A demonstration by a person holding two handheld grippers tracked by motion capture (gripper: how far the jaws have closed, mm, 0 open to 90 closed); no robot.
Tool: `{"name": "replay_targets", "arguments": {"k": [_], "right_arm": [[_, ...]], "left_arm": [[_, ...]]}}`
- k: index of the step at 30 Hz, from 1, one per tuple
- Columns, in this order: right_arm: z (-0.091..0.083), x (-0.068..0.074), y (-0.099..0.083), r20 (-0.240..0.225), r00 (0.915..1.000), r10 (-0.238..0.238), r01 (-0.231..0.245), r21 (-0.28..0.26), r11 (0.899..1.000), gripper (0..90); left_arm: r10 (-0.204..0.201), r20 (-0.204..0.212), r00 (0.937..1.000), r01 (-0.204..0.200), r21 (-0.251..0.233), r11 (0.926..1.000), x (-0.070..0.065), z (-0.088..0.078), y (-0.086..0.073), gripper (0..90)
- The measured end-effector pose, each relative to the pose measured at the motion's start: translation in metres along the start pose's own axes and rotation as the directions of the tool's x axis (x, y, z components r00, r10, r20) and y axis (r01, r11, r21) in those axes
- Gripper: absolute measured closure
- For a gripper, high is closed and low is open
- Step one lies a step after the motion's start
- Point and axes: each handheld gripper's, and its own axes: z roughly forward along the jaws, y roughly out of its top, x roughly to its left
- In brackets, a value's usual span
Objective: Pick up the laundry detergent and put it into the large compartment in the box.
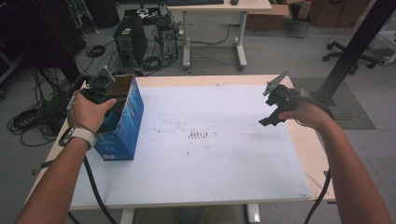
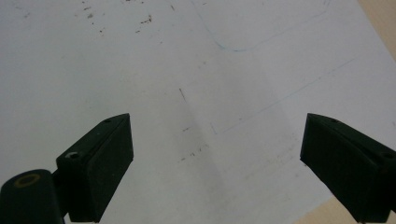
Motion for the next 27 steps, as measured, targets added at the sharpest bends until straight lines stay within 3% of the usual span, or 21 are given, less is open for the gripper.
{"name": "replay_targets", "arguments": {"k": [6,8,27], "right_arm": [[-0.001,0.000,0.000,0.001,1.0000,0.002,-0.002,-0.004,1.000,9.5],[-0.001,0.000,0.000,0.001,1.0000,0.000,0.000,-0.004,1.000,9.5],[-0.004,0.001,-0.005,0.005,0.9999,0.009,-0.009,-0.009,1.000,9.5]], "left_arm": [[-0.005,-0.008,1.0000,0.005,-0.021,0.9998,0.000,-0.006,0.000,17.8],[-0.008,-0.010,0.9999,0.008,-0.026,0.9996,0.000,-0.010,0.002,12.3],[0.000,-0.002,1.0000,0.000,-0.041,0.9992,-0.001,-0.029,0.008,10.5]]}}
